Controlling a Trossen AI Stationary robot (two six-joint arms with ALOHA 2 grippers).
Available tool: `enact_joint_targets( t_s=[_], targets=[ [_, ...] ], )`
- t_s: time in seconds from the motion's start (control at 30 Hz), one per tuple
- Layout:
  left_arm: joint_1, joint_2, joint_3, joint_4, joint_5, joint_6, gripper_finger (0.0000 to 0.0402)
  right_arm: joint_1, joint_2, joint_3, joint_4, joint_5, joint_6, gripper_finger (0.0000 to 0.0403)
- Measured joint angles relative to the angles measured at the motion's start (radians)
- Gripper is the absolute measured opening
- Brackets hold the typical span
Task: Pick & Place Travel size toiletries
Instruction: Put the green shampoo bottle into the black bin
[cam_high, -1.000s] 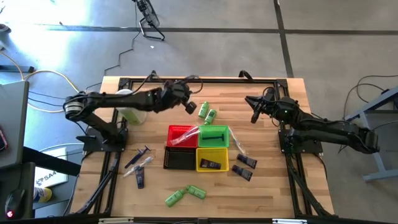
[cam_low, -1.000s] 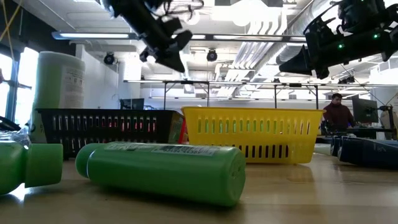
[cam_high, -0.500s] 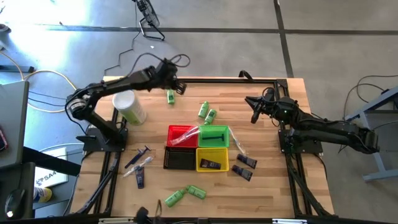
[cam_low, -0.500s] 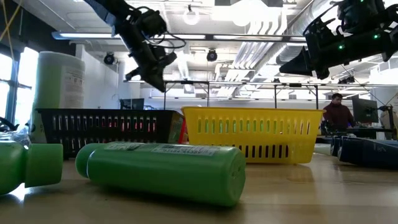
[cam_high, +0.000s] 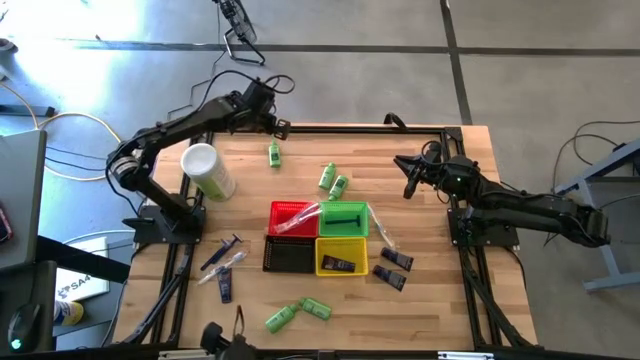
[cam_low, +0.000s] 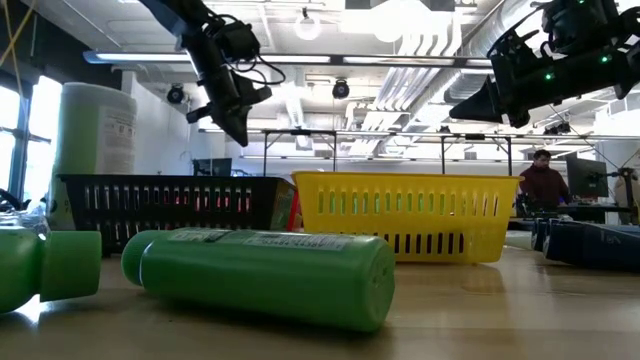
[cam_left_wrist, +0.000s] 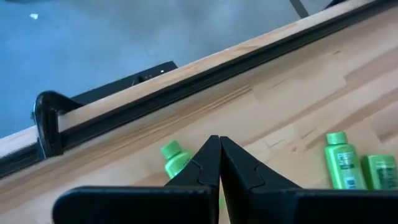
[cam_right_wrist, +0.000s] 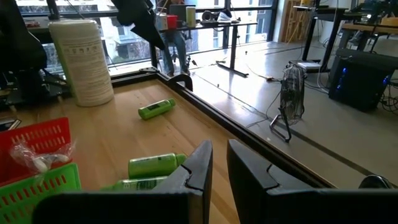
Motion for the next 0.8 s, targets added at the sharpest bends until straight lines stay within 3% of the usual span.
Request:
enact_joint_targets(
  t_s=[0.2, 0.57, 0.8],
  targets=[
    [-0.001, 0.027, 0.0, 0.003, 0.0, 0.012, 0.0039, 0.0, 0.0, 0.0, -0.002, 0.0, -0.001, 0.004],
    [-0.001, 0.106, -0.001, 0.002, -0.008, 0.001, 0.0221, 0.0, 0.0, 0.0, -0.017, 0.0, -0.01, 0.004],
    [-0.001, 0.125, -0.001, -0.011, -0.052, 0.003, 0.0311, 0.0, 0.0, 0.0, -0.023, 0.0, -0.026, 0.004]
  ],
)
